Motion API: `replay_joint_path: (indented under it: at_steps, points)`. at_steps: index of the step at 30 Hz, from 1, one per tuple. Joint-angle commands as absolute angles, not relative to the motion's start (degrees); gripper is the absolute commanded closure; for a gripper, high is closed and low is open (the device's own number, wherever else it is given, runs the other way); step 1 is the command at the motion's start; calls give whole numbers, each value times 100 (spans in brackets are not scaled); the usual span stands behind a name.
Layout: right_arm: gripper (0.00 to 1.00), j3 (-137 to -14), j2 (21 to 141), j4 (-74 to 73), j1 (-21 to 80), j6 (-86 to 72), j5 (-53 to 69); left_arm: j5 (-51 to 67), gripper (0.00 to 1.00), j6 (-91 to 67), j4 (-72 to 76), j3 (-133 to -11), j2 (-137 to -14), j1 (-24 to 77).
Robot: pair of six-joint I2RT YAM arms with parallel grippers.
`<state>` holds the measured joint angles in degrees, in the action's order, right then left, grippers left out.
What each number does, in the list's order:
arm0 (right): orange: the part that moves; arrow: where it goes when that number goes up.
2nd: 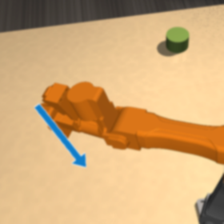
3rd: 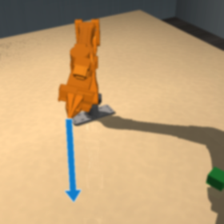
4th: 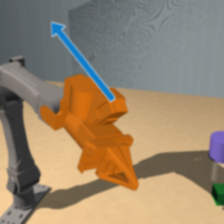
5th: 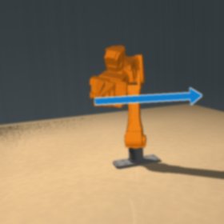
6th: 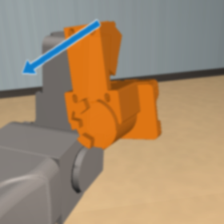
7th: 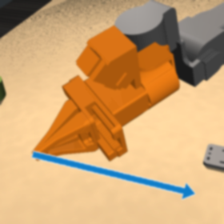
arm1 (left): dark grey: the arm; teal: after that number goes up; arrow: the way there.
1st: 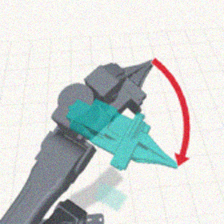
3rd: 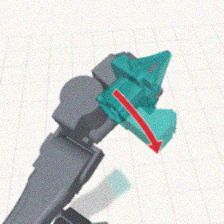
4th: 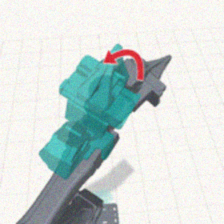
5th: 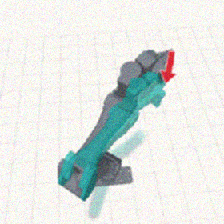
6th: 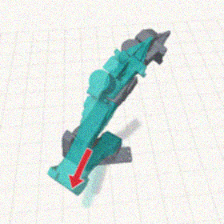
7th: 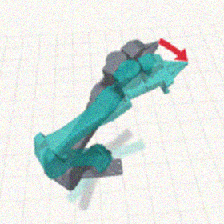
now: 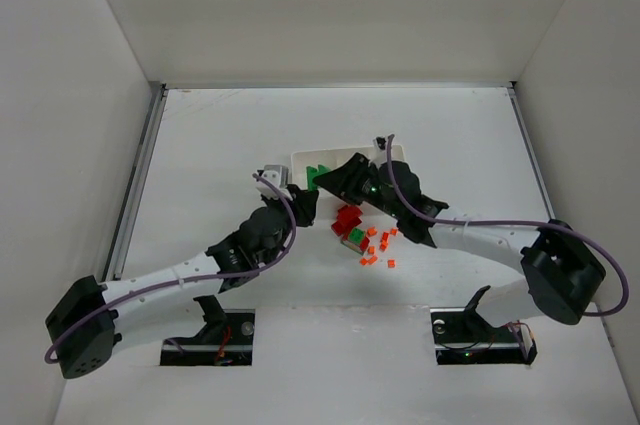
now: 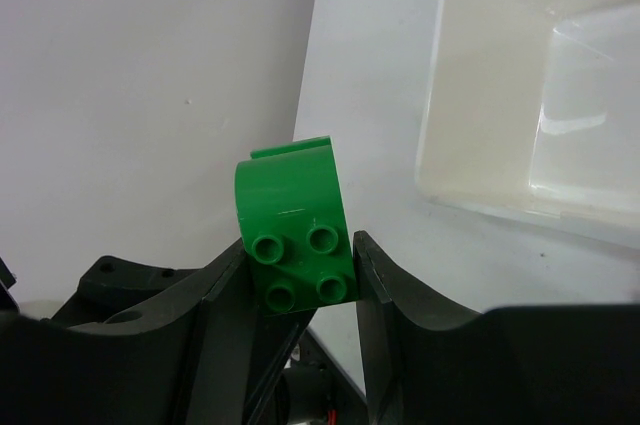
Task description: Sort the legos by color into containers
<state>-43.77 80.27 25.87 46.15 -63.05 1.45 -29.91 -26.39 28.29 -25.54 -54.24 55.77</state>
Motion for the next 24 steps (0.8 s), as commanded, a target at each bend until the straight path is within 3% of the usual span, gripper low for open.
replay_joint_path:
  at_steps: [1, 8, 24]
  points:
    - [87, -4316, 7849, 3155, 4610, -6433, 211, -2953, 81, -2549, 3182, -2848, -5519, 5524]
    - [87, -4052, 7533, 3217, 4408, -6442, 237, -2909, 93, -2540, 3111, -2813, -5485, 5454]
    - [87, -2997, 6206, 2594, 3863, -5960, 53, -2400, 95, -2900, 2953, -3023, -5704, 4935]
